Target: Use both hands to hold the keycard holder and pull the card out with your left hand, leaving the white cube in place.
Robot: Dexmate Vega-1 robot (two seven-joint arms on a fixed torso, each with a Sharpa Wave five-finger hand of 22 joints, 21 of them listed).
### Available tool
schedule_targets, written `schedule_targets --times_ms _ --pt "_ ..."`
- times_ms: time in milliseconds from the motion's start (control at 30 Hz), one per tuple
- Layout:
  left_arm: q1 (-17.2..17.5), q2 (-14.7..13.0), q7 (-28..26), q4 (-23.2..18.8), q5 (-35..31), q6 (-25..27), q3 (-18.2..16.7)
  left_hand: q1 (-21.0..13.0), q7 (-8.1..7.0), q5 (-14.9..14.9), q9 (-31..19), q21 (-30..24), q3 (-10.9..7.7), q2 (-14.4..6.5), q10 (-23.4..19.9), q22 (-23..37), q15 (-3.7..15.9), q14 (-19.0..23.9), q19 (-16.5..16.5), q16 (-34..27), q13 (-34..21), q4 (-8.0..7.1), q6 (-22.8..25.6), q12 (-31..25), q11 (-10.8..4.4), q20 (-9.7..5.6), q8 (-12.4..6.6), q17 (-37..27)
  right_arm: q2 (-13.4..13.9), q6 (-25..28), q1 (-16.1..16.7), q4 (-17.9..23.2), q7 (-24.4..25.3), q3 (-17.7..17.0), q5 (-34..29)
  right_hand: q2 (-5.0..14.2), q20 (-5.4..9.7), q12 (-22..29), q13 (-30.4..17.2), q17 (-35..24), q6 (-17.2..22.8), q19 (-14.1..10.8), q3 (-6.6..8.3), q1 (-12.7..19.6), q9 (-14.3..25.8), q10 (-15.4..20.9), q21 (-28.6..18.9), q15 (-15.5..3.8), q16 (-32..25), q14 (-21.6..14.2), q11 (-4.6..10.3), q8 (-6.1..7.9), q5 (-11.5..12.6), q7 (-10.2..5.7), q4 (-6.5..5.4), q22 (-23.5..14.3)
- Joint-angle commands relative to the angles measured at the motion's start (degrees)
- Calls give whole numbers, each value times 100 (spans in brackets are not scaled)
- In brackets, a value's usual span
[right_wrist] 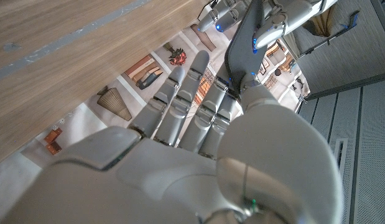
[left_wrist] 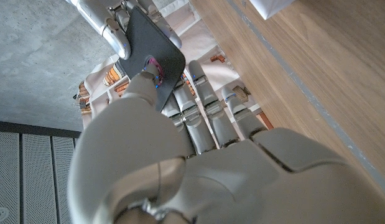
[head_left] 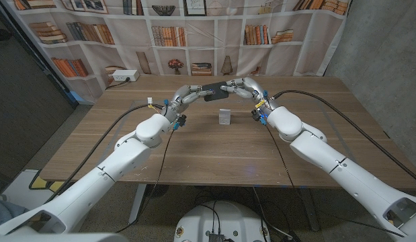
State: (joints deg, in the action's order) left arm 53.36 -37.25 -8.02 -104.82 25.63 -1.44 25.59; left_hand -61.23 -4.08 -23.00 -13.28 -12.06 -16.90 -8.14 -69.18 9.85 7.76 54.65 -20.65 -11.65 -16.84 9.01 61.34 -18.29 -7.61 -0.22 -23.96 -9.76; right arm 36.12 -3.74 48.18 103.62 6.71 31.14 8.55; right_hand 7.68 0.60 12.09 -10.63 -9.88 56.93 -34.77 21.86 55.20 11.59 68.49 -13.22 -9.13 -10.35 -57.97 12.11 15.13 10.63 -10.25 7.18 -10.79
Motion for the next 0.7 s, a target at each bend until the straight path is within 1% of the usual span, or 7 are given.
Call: schedule_targets --times_ms 33,167,267,400,533,633,700 --pt "88 16 -270 -165 -59 155 -43 28 236 -103 -123 8 -270 63 -364 13 387 156 -45 13 -122 -159 438 -83 -296 -36 -328 -13 28 -245 28 -67 -134 -24 89 57 -30 21 -21 -9 272 -15 79 21 33 60 -26 -311 18 -44 5 44 50 -234 -29 -29" --pt "96 7 -302 -202 -72 202 -42 70 245 -222 -224 10 -363 82 -373 13 398 281 -93 32 -232 -170 402 -145 -287 -50 -420 -16 43 -339 22 -106 -229 -20 128 56 -34 21 -21 -7 270 -11 84 23 34 61 -24 -316 21 -38 3 40 50 -234 -25 -29" --pt "97 -5 -313 -224 -81 234 -42 94 258 -294 -286 14 -415 101 -349 14 407 321 -109 50 -300 -171 357 -173 -285 -23 -464 -17 48 -408 7 -143 -301 -14 152 55 -41 21 -21 -8 270 -5 85 21 34 62 -22 -314 21 -38 3 39 50 -234 -25 -30" --pt "100 -37 -340 -272 -96 306 -49 141 274 -449 -417 27 -522 136 -360 17 406 407 -117 57 -441 -171 328 -261 -270 23 -576 -42 50 -476 -21 -186 -394 -3 183 50 -47 20 -21 -8 274 5 89 25 35 63 -18 -323 23 -33 2 36 49 -233 -18 -30" --pt "89 -85 -323 -305 -77 394 -64 174 308 -587 -534 33 -614 185 -355 17 408 456 -131 65 -560 -153 306 -333 -234 34 -671 -54 38 -516 -39 -227 -421 -7 191 56 -58 17 -21 -9 278 12 98 33 36 57 -16 -333 23 -29 2 34 50 -232 -11 -30" --pt "81 -115 -326 -323 -66 467 -72 227 325 -757 -691 43 -736 243 -332 19 410 498 -137 79 -708 -139 301 -415 -205 41 -806 -62 28 -526 -53 -252 -401 -25 180 55 -59 16 -21 -11 280 15 98 29 37 56 -14 -325 21 -30 2 33 49 -232 -12 -30" --pt "69 -139 -324 -337 -65 524 -72 244 326 -800 -735 44 -771 255 -330 19 409 505 -141 83 -747 -139 285 -438 -208 42 -836 -64 22 -546 -66 -272 -389 -45 180 55 -67 15 -21 -10 283 10 101 33 37 55 -17 -330 22 -27 3 33 50 -231 -8 -30"
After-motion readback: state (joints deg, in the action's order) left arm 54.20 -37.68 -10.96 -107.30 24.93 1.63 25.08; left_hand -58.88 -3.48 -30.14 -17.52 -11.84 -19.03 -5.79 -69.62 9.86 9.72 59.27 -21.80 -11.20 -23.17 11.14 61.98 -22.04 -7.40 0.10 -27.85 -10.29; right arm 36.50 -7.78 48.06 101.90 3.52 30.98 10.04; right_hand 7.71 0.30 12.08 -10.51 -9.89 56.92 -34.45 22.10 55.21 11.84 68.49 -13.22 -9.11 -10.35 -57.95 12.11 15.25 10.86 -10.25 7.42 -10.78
